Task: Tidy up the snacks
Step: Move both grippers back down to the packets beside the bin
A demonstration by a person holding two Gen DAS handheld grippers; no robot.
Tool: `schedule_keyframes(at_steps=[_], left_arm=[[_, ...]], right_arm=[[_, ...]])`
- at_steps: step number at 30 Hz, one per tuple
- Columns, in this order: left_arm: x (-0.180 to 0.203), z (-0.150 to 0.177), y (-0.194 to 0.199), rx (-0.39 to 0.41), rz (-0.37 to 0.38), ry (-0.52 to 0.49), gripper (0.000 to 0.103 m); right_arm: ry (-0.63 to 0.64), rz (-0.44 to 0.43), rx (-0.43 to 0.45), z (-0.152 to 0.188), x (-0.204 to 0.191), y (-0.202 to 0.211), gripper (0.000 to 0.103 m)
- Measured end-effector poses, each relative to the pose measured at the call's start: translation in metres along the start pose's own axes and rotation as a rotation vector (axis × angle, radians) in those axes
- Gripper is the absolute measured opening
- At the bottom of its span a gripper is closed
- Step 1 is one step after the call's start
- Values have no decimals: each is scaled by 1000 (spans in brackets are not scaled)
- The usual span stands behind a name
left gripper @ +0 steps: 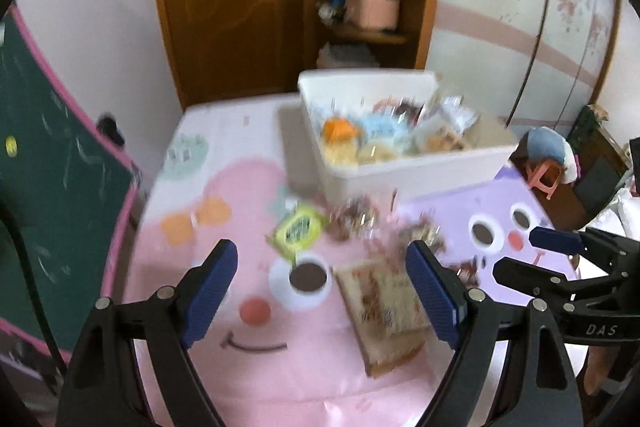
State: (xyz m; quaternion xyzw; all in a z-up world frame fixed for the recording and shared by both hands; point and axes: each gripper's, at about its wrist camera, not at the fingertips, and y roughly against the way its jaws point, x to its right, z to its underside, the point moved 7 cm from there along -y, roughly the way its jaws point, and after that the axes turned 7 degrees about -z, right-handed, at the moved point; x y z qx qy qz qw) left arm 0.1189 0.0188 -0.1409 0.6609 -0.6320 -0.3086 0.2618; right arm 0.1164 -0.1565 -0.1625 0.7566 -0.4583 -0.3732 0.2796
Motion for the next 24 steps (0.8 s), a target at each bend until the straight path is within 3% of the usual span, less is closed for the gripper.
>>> schedule_keyframes(at_steps=[3, 5, 7, 16, 21, 23, 24], left_arm=[[-4, 26, -22, -54, -18, 18, 85], [-5, 40, -35, -91, -23, 28, 85], [-6, 52, -47, -123, -23, 40, 85], [-1, 76, -69, -191, -1, 45, 85], [2, 76, -72, -196, 9, 42, 85], [3, 75, -73, -198, 9, 40, 85], [3, 75, -74, -201, 8, 39, 85]], right_arm=[[-40, -30, -52, 19, 5, -20, 72], [-61, -48, -86, 30, 6, -33, 55], [-87, -67, -116, 39, 9, -44, 48], [-203, -207, -193, 55, 10, -82, 47], [-228, -272, -172, 48, 7, -91, 46], [-204, -285, -155, 43, 3, -91, 24], [-183, -292, -127, 39, 0, -87, 20]])
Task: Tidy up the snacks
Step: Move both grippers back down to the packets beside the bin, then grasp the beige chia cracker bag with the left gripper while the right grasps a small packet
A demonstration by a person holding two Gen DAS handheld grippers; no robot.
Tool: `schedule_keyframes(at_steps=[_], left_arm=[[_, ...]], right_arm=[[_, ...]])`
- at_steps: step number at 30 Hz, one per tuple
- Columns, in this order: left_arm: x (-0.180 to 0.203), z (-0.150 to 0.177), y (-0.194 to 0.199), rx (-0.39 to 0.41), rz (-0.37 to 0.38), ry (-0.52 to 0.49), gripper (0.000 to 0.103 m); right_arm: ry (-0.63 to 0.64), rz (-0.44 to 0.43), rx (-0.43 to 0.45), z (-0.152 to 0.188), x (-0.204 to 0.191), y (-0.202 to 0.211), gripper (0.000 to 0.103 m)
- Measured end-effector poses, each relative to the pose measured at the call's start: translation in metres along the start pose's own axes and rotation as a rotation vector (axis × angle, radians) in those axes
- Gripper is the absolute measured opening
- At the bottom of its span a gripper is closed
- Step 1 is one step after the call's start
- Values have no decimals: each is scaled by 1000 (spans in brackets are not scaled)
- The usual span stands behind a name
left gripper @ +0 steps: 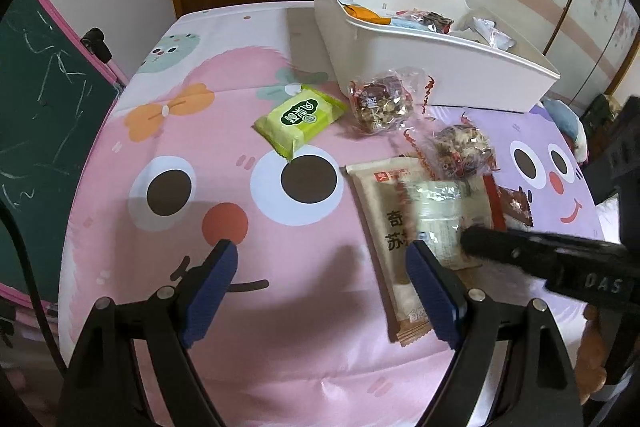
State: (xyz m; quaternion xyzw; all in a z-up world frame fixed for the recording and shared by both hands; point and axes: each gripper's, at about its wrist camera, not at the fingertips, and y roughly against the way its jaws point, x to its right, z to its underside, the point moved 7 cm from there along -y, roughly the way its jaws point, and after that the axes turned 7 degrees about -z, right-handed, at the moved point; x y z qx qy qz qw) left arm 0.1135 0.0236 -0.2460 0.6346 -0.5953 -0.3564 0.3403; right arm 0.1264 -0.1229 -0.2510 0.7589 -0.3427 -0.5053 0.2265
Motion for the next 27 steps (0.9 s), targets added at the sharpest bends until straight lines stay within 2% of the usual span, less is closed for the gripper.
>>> schedule_keyframes(at_steps=[1, 5, 9, 11, 15, 19, 25, 27], left_arm=[[1, 0, -1, -5, 1, -1, 85], [8, 0, -5, -25, 9, -9, 85], [24, -1, -11, -50, 34, -30, 85], [36, -2, -16, -74, 40, -42, 85], [55, -2, -31, -134, 17, -47, 85], [66, -3, -38, -185, 21, -6, 85], [82, 0, -41, -170, -46, -67, 85], [84, 0, -33, -134, -32, -84, 57]], right_arm=[[23, 7, 8, -2, -3, 3, 16], [133, 103, 75, -8, -14, 27, 12], [218, 338, 181, -13, -11, 64, 12], [194, 383, 210, -14, -4, 78, 12], [139, 409, 254, -15, 14, 100, 12], [127, 418, 250, -8, 19, 107, 12], [126, 399, 233, 0, 22, 103, 12], [127, 391, 229, 0, 22, 102, 12]])
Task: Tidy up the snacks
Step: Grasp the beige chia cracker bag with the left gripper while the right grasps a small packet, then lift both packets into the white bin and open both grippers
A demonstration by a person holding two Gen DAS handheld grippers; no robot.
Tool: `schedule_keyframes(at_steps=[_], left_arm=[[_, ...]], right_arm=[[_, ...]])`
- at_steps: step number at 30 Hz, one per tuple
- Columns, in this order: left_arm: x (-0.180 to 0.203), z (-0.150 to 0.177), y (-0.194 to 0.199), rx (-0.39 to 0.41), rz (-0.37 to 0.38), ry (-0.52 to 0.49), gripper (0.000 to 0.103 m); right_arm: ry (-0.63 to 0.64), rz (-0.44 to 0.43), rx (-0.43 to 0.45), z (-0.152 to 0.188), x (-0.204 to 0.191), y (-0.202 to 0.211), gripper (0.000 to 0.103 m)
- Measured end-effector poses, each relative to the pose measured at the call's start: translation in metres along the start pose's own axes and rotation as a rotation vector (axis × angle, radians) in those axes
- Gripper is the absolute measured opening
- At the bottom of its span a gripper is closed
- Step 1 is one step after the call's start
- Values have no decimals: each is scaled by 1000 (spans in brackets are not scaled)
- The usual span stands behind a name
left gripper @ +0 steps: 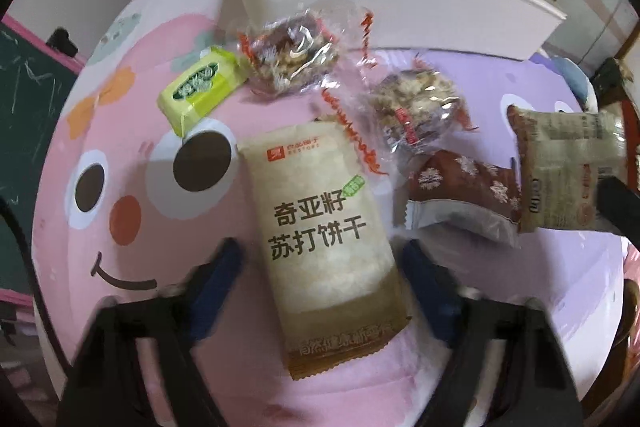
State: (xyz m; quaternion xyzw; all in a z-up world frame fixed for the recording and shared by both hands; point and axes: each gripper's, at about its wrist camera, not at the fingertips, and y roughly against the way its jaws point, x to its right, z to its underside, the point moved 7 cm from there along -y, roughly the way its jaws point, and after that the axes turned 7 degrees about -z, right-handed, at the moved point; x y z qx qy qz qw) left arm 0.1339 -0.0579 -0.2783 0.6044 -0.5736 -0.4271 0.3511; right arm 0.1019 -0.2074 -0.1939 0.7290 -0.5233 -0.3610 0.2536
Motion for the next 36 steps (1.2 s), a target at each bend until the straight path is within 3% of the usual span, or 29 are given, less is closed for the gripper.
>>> schedule_keyframes(at_steps=[6, 12, 20, 31, 36], left_arm=[[-8, 12, 12, 37, 44, 25, 54], [-20, 1, 65, 197, 15, 26, 54], [-31, -66, 164, 481, -6, 2, 54], [-35, -158, 226, 604, 3, -20, 54], [-20, -209, 232, 642, -7, -47, 54]], right_arm=[[-6, -28, 27, -4, -3, 7, 12], [0, -31, 83, -15, -5, 20, 12], [46, -6, 230, -56, -11, 55, 11], [106, 25, 443, -158, -13, 107, 11], [127, 60, 528, -207, -13, 114, 11]])
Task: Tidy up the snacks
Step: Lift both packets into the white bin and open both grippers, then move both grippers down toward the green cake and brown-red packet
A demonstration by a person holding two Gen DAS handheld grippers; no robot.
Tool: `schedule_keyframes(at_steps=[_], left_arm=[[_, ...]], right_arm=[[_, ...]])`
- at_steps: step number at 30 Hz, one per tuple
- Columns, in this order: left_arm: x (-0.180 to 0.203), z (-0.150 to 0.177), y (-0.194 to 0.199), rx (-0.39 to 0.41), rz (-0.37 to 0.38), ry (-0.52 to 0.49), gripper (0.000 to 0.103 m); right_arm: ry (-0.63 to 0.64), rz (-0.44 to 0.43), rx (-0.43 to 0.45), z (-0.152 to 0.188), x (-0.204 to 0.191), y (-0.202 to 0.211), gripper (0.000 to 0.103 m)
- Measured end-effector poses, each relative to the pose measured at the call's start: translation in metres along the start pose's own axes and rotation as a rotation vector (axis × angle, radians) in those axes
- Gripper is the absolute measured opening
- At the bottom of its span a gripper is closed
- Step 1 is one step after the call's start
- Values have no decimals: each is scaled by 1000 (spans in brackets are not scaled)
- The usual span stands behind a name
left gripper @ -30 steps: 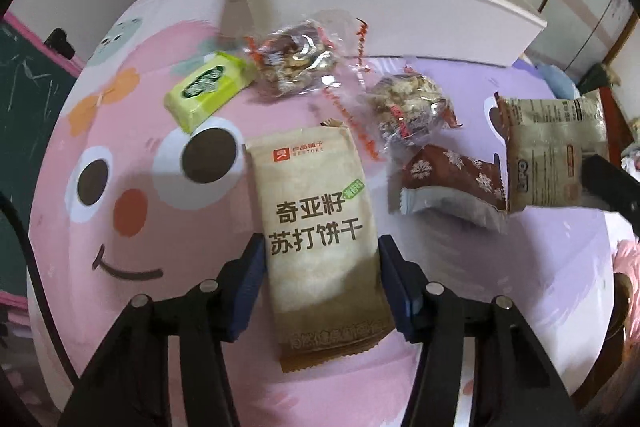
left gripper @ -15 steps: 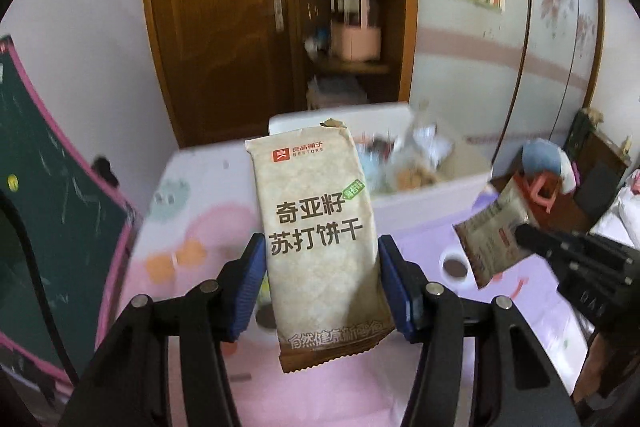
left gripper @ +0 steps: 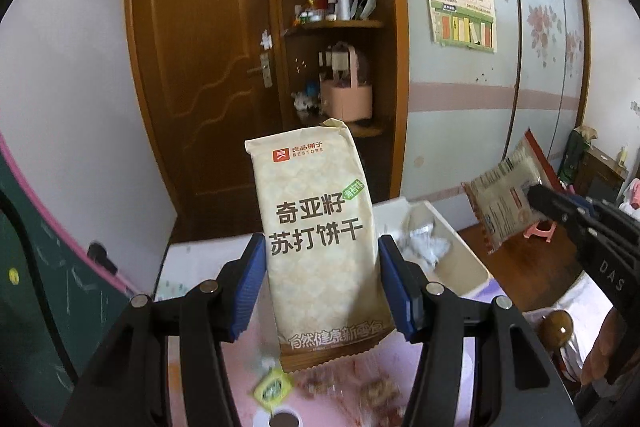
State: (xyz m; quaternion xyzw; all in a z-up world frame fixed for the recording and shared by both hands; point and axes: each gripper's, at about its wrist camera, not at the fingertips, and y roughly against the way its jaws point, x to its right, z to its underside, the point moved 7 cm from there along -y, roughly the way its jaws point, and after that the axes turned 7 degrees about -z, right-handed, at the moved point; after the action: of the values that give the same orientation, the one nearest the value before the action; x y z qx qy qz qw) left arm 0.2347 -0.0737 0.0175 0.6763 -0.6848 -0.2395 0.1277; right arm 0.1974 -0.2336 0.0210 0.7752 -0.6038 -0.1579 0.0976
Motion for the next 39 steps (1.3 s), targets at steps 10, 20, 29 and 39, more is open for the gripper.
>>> schedule_keyframes(at_steps=[10, 20, 29, 39], left_arm=[[25, -21, -84, -107, -20, -28, 80], [-15, 13, -113, -174, -56, 61, 94], [-54, 36, -81, -182, -73, 126, 94], [-69, 64, -16, -160, -69, 77, 94]], right_arm=[[-12, 24, -109, -13, 11, -85, 13], [-134, 20, -245, 28, 34, -104, 50], [-91, 10, -289, 48, 17, -72, 50], [-30, -7, -316, 75, -4, -18, 50]])
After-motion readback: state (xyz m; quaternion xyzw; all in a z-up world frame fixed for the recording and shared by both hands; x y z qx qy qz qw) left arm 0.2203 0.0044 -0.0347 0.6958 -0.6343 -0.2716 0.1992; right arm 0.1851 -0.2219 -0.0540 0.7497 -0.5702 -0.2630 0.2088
